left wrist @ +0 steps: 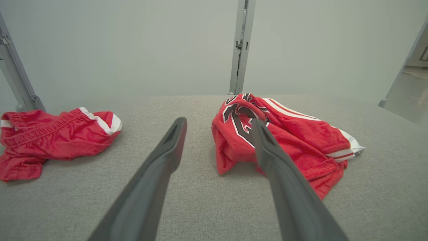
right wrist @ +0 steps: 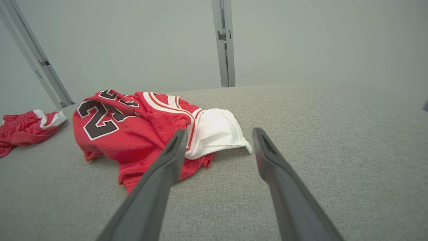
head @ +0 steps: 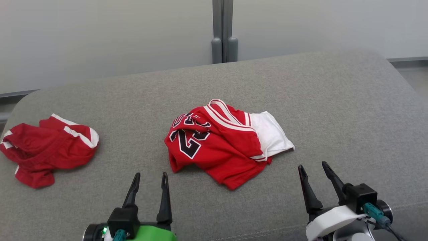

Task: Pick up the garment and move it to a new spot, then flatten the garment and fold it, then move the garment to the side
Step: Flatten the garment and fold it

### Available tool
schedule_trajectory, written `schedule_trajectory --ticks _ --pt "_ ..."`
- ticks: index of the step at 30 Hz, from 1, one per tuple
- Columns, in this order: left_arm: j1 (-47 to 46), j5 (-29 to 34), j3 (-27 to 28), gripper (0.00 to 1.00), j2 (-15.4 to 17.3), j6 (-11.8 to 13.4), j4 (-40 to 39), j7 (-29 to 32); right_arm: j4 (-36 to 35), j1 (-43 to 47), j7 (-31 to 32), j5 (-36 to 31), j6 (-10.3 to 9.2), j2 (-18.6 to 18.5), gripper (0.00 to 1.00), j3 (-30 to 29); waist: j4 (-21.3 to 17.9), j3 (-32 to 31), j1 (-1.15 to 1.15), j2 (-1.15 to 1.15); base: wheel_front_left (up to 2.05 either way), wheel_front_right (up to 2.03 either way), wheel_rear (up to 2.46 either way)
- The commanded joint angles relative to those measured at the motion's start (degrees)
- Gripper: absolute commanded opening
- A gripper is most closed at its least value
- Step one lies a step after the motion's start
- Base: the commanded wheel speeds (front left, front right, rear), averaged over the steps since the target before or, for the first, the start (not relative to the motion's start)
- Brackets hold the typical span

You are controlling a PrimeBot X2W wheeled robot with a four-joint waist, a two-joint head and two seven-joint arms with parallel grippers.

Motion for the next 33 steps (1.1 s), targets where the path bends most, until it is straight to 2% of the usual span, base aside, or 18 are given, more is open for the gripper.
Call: schedule_trajectory --ticks 1,6,15,19,24,33 --pt "-2.10 0.40 -0.68 1.00 0.16 -0.17 0.37 -0.01 0.23 -1.11 -0.21 -0.09 -0.04 -0.16 1.00 -0.51 -1.57 1.45 0.00 0.00 0.00 0.00 0.00" --pt "-7.81 -1.11 -6.26 1.00 0.14 -1.42 3.96 0.54 0.20 -3.12 -0.21 0.84 -0.04 0.07 1.00 -1.45 -4.55 3.71 0.00 0.00 0.00 0.00 0.00" --pt "-23.62 -7.21 -18.78 1.00 0.20 -1.42 10.44 9.89 -0.47 -6.37 -0.22 -0.33 -0.04 0.28 1.00 -3.62 -9.18 8.93 0.00 0.00 0.00 0.00 0.00" --pt "-29.83 -8.84 -23.91 1.00 0.23 0.77 13.86 13.95 -0.59 -7.46 -0.22 0.06 -0.04 0.32 1.00 -3.59 -11.66 10.90 0.00 0.00 0.00 0.00 0.00" --pt "-35.52 -11.43 -28.05 1.00 0.24 4.90 19.58 19.65 -0.99 -8.46 -0.21 2.40 -0.04 0.33 1.00 -2.82 -14.52 12.95 0.00 0.00 0.00 0.00 0.00" --pt "-41.01 -17.31 -30.76 1.00 0.24 9.57 31.18 21.82 -1.18 -9.40 -0.22 6.89 -0.04 0.33 1.00 -2.22 -17.48 14.98 0.00 0.00 0.00 0.00 0.00"
